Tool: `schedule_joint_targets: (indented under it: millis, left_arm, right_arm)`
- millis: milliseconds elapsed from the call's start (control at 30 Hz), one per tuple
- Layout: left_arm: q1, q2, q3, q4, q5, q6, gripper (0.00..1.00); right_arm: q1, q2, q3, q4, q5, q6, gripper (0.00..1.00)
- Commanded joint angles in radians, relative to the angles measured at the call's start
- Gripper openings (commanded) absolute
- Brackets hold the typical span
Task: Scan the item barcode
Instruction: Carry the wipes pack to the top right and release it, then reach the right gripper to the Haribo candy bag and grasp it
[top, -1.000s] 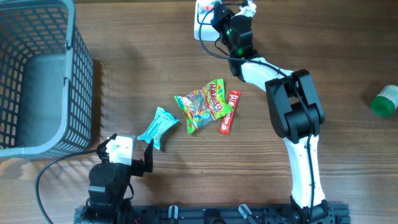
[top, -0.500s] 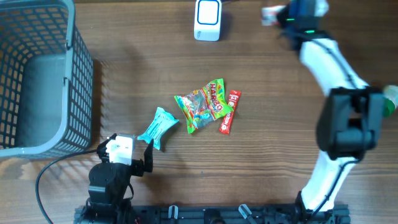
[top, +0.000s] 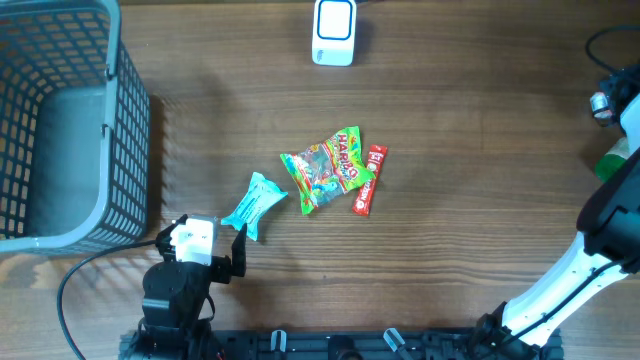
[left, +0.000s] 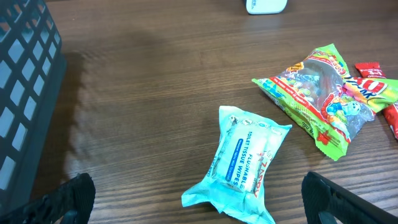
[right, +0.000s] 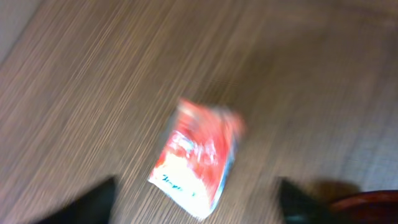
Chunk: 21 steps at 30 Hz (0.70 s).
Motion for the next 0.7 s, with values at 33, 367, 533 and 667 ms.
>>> schedule_joint_targets:
  millis: [33, 367, 533, 667]
  left_arm:
    - [-0.006, -0.004, -0.006, 0.002, -0.002, 0.014, 1.00]
    - [-0.006, -0.004, -0.006, 0.002, -0.002, 0.014, 1.00]
    - [-0.006, -0.004, -0.006, 0.002, -0.002, 0.014, 1.00]
    - [-0.006, -0.004, -0.006, 0.002, -0.002, 0.014, 1.00]
  right_arm:
    - [0.059, -0.126, 0.015, -0.040, -0.222, -0.065, 1.00]
    - [0.580, -0.240, -0.020, -0.623, -0.796, 0.106, 1.00]
    - [0.916, -0.174, -0.035, -0.676, -0.669, 0.525, 1.00]
    - [1.070, -0.095, -0.035, -0.642, -0.611, 0.889, 0.96]
